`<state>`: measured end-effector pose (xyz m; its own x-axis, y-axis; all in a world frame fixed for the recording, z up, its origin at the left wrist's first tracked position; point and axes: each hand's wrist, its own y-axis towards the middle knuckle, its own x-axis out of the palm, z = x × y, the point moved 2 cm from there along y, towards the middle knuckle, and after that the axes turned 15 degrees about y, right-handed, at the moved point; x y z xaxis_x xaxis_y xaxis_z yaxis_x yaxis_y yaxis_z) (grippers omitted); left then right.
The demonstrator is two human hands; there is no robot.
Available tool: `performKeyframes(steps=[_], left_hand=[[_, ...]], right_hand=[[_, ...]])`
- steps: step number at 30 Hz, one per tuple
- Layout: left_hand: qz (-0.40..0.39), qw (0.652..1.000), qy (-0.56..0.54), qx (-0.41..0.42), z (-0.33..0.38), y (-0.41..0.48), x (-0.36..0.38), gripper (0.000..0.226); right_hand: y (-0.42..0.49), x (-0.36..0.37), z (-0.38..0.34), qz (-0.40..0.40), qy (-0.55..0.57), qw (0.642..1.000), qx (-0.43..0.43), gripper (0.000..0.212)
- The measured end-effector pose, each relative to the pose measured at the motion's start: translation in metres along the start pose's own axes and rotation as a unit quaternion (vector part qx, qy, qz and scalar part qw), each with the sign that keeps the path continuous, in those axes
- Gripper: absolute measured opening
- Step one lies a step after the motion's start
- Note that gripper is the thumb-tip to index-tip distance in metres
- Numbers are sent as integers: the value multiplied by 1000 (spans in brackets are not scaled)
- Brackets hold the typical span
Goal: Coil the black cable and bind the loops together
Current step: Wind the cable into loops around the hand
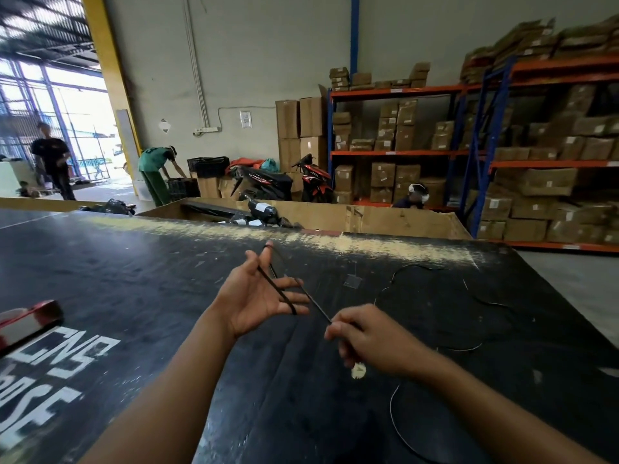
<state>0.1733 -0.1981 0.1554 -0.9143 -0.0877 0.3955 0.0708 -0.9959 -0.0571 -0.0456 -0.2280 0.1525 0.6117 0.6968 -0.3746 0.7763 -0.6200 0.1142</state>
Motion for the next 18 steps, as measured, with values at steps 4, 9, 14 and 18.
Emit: performKeyframes(steps=[4,9,14,18], left_hand=[[-16,999,-24,34,10,-2,2,51],[-93,994,-25,43,18,-8,23,50],[-235,972,-4,-9,11,-13,52,50],[-336,936,64,-86,-7,-25,66,51]], right_hand=[[-15,14,21,-54,30,998,19,23],[-16,19,54,-84,26,995,49,23],[0,-5,63,-46,-41,996,63,20],[15,-46,48,-9,-170,984,46,11]])
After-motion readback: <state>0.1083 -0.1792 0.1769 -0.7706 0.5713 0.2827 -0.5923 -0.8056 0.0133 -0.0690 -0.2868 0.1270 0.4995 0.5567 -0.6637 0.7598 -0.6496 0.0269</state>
